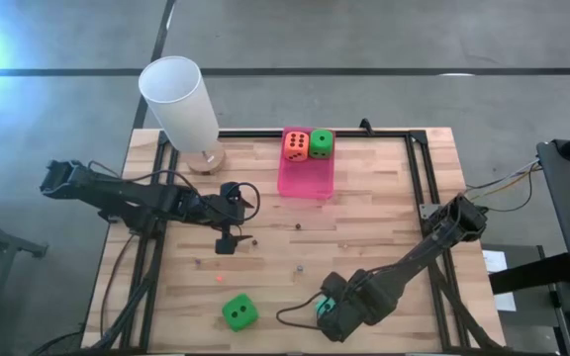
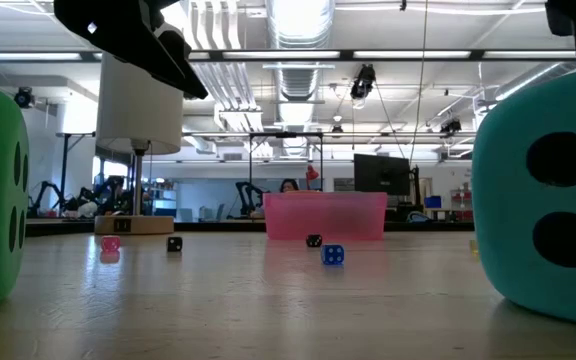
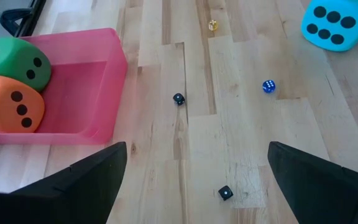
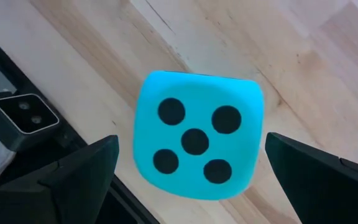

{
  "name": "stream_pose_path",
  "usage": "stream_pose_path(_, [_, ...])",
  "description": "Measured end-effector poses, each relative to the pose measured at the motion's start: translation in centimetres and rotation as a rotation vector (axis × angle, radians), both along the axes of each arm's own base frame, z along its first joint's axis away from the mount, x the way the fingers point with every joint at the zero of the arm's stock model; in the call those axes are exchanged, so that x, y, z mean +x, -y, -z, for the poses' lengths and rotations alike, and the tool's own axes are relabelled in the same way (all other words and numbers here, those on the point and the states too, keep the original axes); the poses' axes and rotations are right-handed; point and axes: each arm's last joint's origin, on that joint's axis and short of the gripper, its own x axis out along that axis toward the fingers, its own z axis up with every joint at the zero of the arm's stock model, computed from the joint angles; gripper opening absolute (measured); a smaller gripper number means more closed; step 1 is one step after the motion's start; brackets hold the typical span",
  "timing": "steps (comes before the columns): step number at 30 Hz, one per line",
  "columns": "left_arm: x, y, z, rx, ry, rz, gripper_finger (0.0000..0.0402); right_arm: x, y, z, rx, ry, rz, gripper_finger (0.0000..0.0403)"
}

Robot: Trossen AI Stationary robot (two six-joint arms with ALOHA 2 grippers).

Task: Pick & Place Dice
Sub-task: Put the big blue dice into the red container

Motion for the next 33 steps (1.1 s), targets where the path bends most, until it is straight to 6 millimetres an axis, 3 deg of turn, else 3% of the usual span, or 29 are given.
stream_pose_path(14, [0.0, 0.0, 0.0, 0.000, 0.000, 0.000, 0.0392, 0.6, -0.5, -2.2, -0.022, 0.091, -0.113, 0.0400])
stream_pose_path(33, [0.0, 0.0, 0.0, 0.000, -0.001, 0.000, 0.0392, 0.8, -0.8, 0.3, -0.056, -0.017, -0.090, 0.0400])
